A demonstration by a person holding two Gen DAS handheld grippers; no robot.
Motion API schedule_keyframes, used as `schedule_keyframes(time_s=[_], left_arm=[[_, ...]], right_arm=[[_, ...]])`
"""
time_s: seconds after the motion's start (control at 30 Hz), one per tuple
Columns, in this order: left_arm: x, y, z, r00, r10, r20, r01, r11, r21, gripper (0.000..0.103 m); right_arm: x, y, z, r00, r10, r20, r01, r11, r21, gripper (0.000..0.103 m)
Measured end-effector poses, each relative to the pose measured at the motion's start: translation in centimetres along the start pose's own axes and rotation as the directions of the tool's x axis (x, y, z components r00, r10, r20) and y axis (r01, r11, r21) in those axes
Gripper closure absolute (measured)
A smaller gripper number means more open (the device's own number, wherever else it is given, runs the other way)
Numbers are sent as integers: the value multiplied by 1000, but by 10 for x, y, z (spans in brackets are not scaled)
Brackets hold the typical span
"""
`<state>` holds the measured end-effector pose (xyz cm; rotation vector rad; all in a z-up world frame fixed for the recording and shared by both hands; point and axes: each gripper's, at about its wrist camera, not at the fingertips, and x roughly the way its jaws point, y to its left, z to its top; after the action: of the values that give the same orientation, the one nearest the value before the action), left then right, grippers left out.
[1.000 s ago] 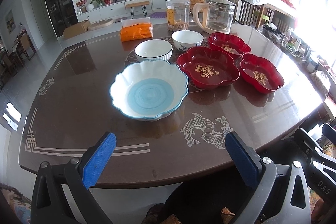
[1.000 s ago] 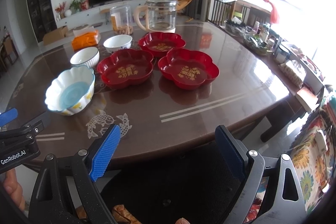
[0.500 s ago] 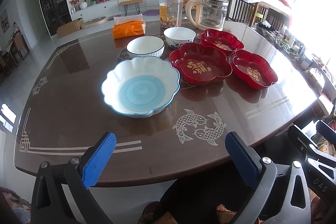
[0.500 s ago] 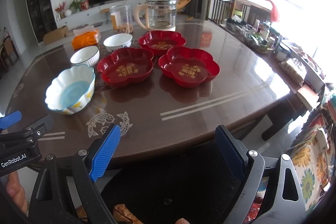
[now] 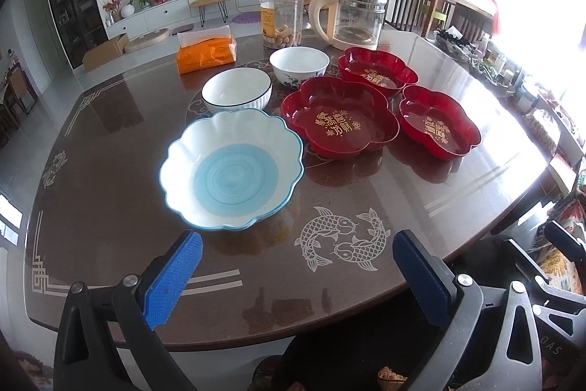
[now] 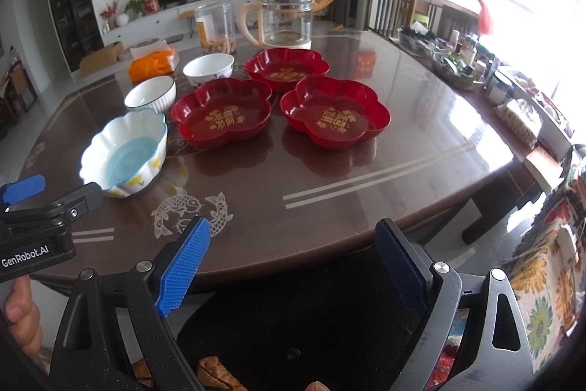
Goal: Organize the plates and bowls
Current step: 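Move the right gripper toward the red flower-shaped plates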
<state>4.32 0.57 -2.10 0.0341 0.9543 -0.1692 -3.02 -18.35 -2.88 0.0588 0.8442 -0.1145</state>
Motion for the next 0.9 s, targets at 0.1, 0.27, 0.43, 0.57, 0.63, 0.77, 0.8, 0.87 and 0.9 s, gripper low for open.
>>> schedule_keyframes(time_s=[0.1,0.27,0.43,0.57,0.63,0.77,0.8,0.87,0.9], left_arm=[[9,4,13,1000,-15,-17,15,1000,16,0],[20,7,34,999,-10,-33,13,996,92,0],[33,19,62,993,-65,-98,69,997,40,0],[49,20,83,969,-138,-205,149,988,36,0],[55,15,90,948,-187,-259,209,976,58,0],[64,10,95,915,-281,-289,290,957,-13,0],[65,8,95,918,-276,-286,284,959,-12,0],[67,5,97,915,-274,-298,283,959,-13,0],[71,4,98,907,-277,-317,286,958,-18,0]], right_arm=[[4,-6,0,1000,24,-10,-24,999,30,10],[14,-20,-5,998,47,-44,-44,996,82,10],[18,-34,1,996,68,-50,-61,990,126,10],[17,-42,16,990,142,-6,-140,980,141,10],[18,-45,25,982,188,-2,-185,972,145,10],[26,-52,47,962,272,-15,-266,949,167,10],[27,-54,52,960,280,-17,-273,947,170,10],[32,-60,62,951,310,-26,-300,935,187,10],[35,-62,66,941,335,-34,-323,926,197,10]])
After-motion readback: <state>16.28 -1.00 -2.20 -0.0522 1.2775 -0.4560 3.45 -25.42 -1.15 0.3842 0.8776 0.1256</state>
